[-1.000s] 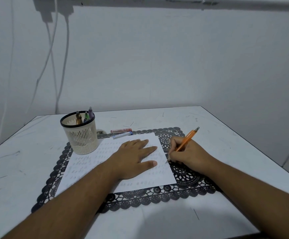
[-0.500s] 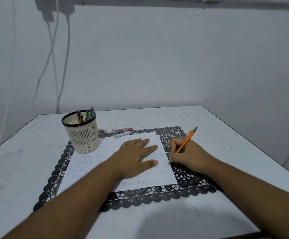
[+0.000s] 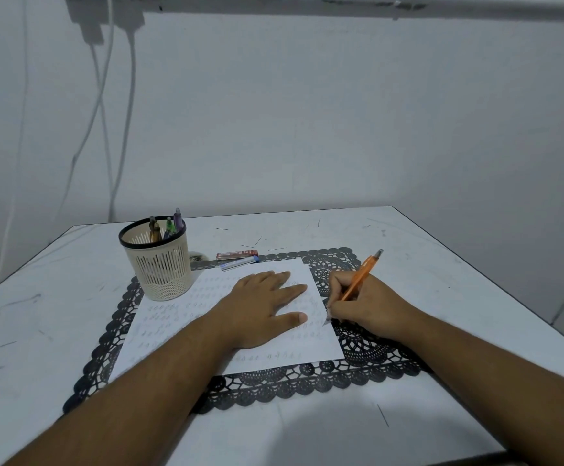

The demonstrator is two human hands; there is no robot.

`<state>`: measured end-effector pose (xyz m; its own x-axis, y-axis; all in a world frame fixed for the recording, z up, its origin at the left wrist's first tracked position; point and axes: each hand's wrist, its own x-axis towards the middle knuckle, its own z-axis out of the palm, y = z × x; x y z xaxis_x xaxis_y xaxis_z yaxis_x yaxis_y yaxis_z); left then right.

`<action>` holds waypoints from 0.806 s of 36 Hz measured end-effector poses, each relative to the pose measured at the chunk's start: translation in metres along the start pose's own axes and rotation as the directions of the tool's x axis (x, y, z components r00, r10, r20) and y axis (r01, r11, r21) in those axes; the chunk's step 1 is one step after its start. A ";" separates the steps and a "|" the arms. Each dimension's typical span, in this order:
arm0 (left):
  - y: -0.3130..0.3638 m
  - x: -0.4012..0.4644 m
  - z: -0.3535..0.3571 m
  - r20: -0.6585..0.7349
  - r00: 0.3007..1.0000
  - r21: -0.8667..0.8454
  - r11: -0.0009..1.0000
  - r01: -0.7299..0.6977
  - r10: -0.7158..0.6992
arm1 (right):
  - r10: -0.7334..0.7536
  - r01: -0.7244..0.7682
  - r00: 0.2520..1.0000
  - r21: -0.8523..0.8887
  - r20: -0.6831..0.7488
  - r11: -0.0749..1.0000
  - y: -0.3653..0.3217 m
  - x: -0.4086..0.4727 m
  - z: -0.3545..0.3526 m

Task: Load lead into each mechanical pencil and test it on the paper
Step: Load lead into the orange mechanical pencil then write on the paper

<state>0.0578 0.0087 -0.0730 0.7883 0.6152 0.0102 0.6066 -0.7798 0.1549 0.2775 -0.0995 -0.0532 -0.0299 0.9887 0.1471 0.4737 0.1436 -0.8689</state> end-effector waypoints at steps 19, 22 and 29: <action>-0.001 0.000 0.000 -0.006 1.000 0.005 1.000 0.000 0.000 | -0.003 0.003 1.000 -0.006 0.020 1.000 0.000 0.000 -0.001; 0.000 0.001 0.001 -0.004 1.000 0.002 1.000 -0.001 0.001 | 0.004 -0.004 1.000 -0.007 0.010 1.000 0.001 0.000 -0.001; 0.004 0.001 0.001 0.011 1.000 0.009 1.000 0.000 0.000 | 0.009 -0.009 1.000 -0.005 0.025 1.000 0.001 -0.003 -0.001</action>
<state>0.0610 0.0060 -0.0730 0.7892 0.6142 -0.0008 0.6077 -0.7806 0.1464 0.2793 -0.1021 -0.0537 -0.0474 0.9907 0.1278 0.4782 0.1349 -0.8678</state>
